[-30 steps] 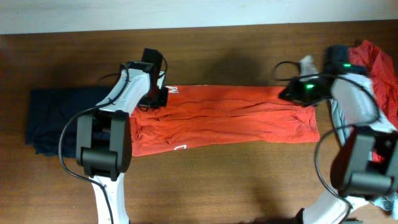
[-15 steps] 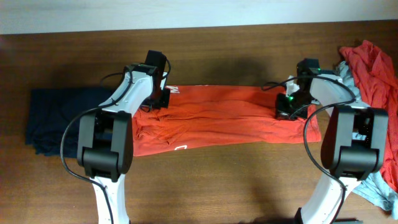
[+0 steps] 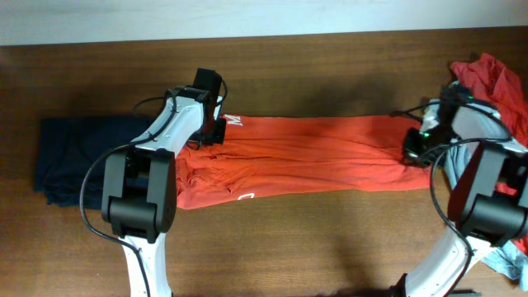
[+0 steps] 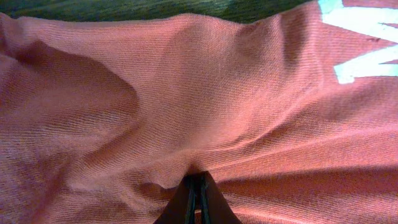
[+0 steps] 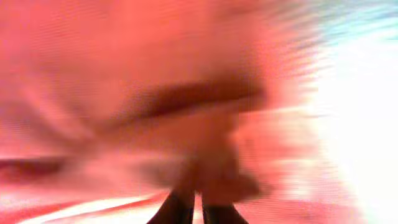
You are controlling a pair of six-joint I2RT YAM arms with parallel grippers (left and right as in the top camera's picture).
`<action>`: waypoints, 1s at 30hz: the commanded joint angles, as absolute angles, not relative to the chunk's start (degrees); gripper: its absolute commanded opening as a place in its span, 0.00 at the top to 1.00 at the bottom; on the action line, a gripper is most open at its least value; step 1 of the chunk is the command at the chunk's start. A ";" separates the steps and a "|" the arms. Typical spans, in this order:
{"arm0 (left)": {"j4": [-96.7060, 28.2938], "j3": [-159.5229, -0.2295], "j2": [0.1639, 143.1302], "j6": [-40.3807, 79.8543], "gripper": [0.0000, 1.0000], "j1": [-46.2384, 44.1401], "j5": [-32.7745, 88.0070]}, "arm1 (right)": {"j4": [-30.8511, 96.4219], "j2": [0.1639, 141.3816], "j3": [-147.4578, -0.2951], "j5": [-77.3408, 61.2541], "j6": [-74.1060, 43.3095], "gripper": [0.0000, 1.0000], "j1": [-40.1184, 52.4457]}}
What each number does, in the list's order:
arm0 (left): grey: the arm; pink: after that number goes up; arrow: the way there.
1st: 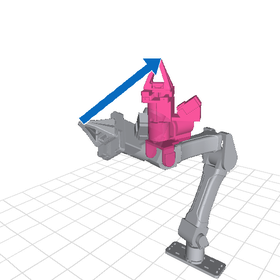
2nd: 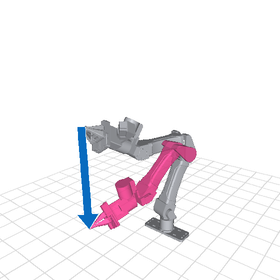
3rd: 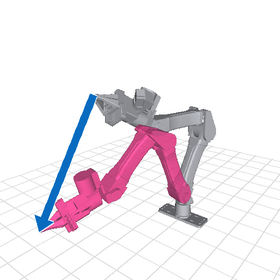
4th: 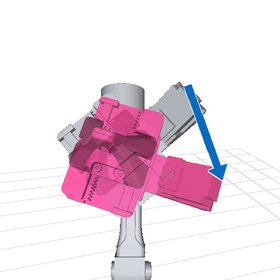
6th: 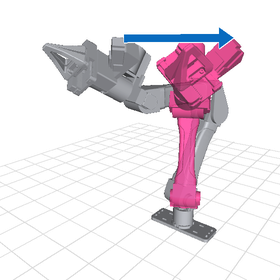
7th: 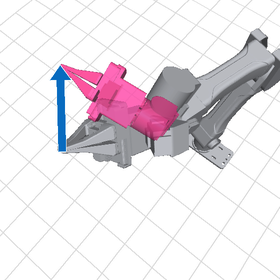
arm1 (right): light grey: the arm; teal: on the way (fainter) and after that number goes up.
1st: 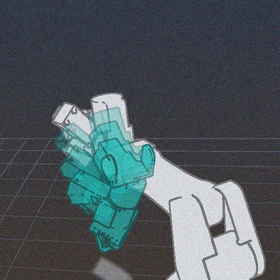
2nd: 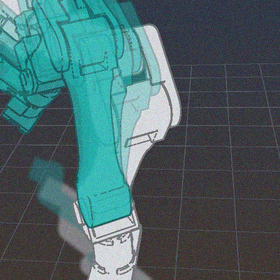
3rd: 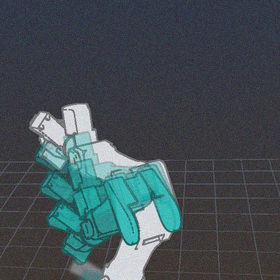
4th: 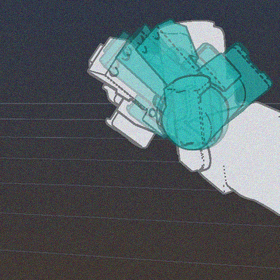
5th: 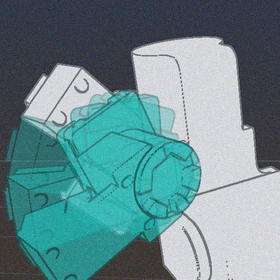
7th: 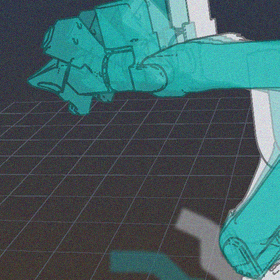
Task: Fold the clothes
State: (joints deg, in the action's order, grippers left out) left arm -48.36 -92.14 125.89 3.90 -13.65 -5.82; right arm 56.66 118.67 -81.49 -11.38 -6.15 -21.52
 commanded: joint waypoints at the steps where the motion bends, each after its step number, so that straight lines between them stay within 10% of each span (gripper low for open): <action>1: -48.62 -88.20 131.57 2.96 0.95 -11.11 -9.08 | 57.14 119.20 -83.33 -10.33 -4.32 0.88 -25.82; 10: -52.16 -92.25 130.80 2.98 0.77 -10.46 -8.62 | 62.78 115.13 -87.44 -31.73 4.71 0.74 -31.70; 16: -63.79 -107.63 127.22 3.01 0.75 -11.46 -8.64 | 64.07 114.69 -87.44 -31.73 4.71 0.51 -32.34; 23: -73.73 -127.39 123.20 2.98 0.49 -12.62 -8.64 | 63.09 114.69 -87.35 -25.91 4.73 0.21 -32.34; 30: -80.09 -139.20 121.78 2.96 0.44 -12.60 -8.88 | 60.31 114.74 -86.63 -20.03 4.71 0.14 -32.34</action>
